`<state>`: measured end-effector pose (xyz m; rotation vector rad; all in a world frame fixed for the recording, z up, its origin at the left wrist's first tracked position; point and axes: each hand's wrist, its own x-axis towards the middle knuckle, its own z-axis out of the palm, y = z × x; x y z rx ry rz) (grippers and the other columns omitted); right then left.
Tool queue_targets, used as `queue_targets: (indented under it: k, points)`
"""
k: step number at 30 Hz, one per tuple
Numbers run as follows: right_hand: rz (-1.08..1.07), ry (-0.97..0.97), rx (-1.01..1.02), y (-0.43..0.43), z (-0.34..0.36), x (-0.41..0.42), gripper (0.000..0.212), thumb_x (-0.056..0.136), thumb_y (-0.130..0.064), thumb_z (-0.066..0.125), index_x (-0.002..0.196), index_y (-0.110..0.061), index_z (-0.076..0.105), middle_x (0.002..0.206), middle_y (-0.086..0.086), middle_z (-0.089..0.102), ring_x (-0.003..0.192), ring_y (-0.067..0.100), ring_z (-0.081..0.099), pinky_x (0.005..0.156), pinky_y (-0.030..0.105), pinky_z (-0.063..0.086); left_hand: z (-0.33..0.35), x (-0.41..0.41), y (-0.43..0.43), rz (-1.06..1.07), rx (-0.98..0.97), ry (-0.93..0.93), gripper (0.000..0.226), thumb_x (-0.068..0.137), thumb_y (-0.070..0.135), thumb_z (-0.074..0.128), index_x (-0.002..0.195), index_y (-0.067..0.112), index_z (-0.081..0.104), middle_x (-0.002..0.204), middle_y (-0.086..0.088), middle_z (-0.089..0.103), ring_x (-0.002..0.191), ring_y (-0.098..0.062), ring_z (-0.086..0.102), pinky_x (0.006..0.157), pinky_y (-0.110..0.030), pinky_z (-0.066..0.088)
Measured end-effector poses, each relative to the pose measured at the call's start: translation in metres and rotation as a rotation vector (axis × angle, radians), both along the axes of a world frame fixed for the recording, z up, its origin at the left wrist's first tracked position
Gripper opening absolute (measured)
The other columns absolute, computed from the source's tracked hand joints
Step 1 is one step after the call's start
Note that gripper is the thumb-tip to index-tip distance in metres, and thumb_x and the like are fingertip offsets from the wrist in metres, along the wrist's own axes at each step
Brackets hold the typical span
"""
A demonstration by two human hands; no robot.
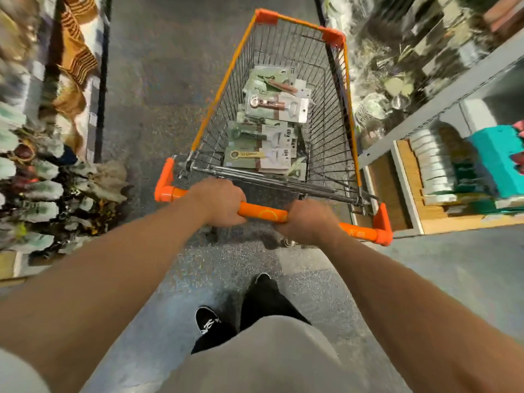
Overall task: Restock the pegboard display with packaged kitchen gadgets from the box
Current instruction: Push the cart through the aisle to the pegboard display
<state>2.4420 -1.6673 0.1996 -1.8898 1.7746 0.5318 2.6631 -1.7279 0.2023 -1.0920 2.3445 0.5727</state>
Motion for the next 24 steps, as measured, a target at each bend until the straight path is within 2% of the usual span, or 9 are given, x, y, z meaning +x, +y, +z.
queue_targets:
  k: [3,7,12,14,17,19,22,24]
  points:
    - [-0.05,0.008,-0.056,-0.027,0.0,0.016,0.047,0.087,-0.07,0.053,0.079,-0.024,0.06,0.072,-0.005,0.059,0.065,0.018,0.057,0.059,0.031,0.043,0.001,0.012,-0.043,-0.068,-0.04,-0.006,0.033,0.093,0.058,0.059,0.099,0.027,0.068,0.087,0.0,0.063,0.09,-0.026,0.066,0.073,-0.037,0.053]
    - [-0.13,0.0,-0.041,-0.073,0.001,0.025,0.046,0.086,-0.07,0.051,0.083,-0.026,0.065,0.074,-0.004,0.065,0.066,0.017,0.064,0.062,0.034,0.057,0.003,0.01,-0.1,-0.11,-0.086,-0.027,0.037,0.09,0.059,0.058,0.075,0.025,0.057,0.07,0.003,0.051,0.077,-0.027,0.06,0.072,-0.039,0.057]
    - [-0.209,0.019,-0.074,-0.14,0.001,0.027,0.048,0.079,-0.071,0.05,0.076,-0.026,0.065,0.067,-0.005,0.065,0.063,0.019,0.065,0.067,0.039,0.061,0.005,0.002,-0.183,-0.199,-0.055,-0.058,0.034,0.095,0.057,0.058,0.083,0.026,0.062,0.074,0.005,0.055,0.073,-0.02,0.058,0.067,-0.035,0.051]
    - [-0.24,0.022,-0.052,-0.162,0.006,0.03,0.046,0.079,-0.069,0.052,0.075,-0.025,0.065,0.067,-0.005,0.064,0.063,0.018,0.064,0.068,0.038,0.061,0.004,0.0,-0.211,-0.214,-0.036,-0.034,0.034,0.096,0.057,0.058,0.078,0.028,0.056,0.073,0.007,0.054,0.075,-0.02,0.058,0.068,-0.034,0.049]
    - [-0.291,0.043,-0.065,-0.198,0.011,0.035,0.041,0.083,-0.066,0.054,0.082,-0.027,0.067,0.072,-0.005,0.064,0.07,0.02,0.066,0.07,0.034,0.057,0.001,-0.001,-0.257,-0.256,-0.017,0.007,0.038,0.095,0.055,0.061,0.07,0.029,0.05,0.07,0.005,0.054,0.065,-0.016,0.054,0.067,-0.036,0.055]
    - [-0.3,0.085,-0.088,-0.212,0.011,0.038,0.04,0.086,-0.065,0.052,0.088,-0.029,0.07,0.076,-0.005,0.066,0.077,0.021,0.068,0.071,0.033,0.051,0.001,-0.003,-0.281,-0.29,0.01,0.022,0.034,0.096,0.054,0.061,0.074,0.029,0.055,0.071,0.005,0.054,0.063,-0.015,0.052,0.062,-0.034,0.05]
    - [-0.332,0.094,-0.096,-0.237,0.008,0.041,0.042,0.091,-0.065,0.05,0.091,-0.028,0.07,0.079,-0.004,0.067,0.084,0.021,0.067,0.092,0.038,0.049,-0.002,-0.004,-0.317,-0.382,0.026,0.085,0.028,0.096,0.054,0.061,0.086,0.028,0.067,0.072,0.005,0.057,0.069,-0.021,0.061,0.062,-0.035,0.052]
    - [-0.404,0.086,-0.073,-0.26,0.005,0.049,0.043,0.089,-0.066,0.05,0.089,-0.027,0.069,0.076,-0.004,0.064,0.082,0.022,0.067,0.088,0.039,0.055,-0.003,-0.002,-0.348,-0.44,0.027,0.103,0.029,0.094,0.053,0.061,0.083,0.027,0.067,0.072,0.004,0.06,0.07,-0.023,0.062,0.064,-0.037,0.053]
